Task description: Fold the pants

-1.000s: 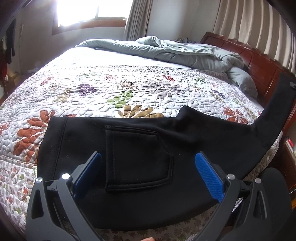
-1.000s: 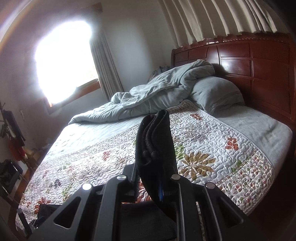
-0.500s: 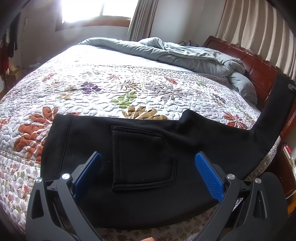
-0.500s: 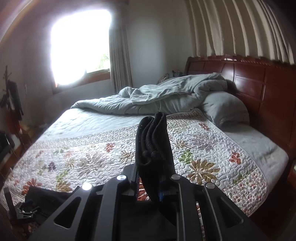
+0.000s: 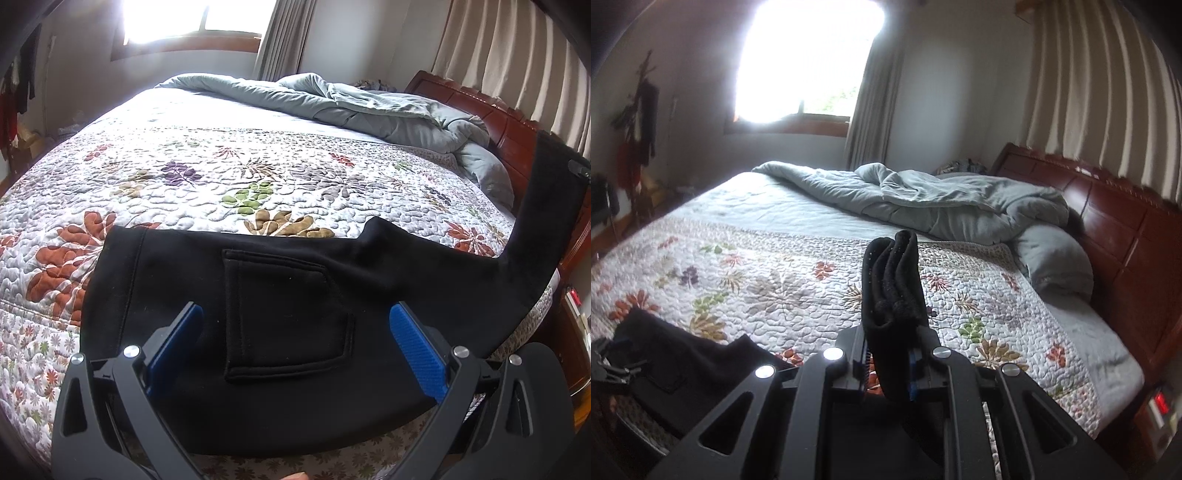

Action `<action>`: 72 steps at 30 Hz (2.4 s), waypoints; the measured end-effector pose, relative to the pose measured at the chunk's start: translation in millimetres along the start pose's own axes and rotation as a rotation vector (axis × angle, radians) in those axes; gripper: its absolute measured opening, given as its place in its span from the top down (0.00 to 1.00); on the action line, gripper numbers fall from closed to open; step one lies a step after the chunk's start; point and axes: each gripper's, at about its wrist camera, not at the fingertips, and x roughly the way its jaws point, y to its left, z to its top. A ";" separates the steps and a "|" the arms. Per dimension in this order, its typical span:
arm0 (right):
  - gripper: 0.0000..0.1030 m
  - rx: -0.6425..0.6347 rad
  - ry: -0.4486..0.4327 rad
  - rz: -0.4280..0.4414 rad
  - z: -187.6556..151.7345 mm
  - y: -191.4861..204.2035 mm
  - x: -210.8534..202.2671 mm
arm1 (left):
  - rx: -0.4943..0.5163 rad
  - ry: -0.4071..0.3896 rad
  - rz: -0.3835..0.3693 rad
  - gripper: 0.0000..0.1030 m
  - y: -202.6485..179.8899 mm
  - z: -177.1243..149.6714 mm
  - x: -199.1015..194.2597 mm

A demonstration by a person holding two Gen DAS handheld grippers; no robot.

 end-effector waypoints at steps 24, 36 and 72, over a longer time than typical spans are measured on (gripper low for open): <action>0.86 -0.234 0.083 0.088 -27.9 92.0 35.7 | -0.004 0.006 -0.009 0.03 -0.2 0.7 2.2; 0.86 -0.326 0.099 0.102 -42.1 115.1 47.1 | 0.007 0.010 -0.015 0.03 -3.9 1.3 6.0; 0.86 -0.752 0.195 0.080 -122.3 206.0 79.1 | -0.026 0.023 -0.032 0.03 4.8 1.9 11.0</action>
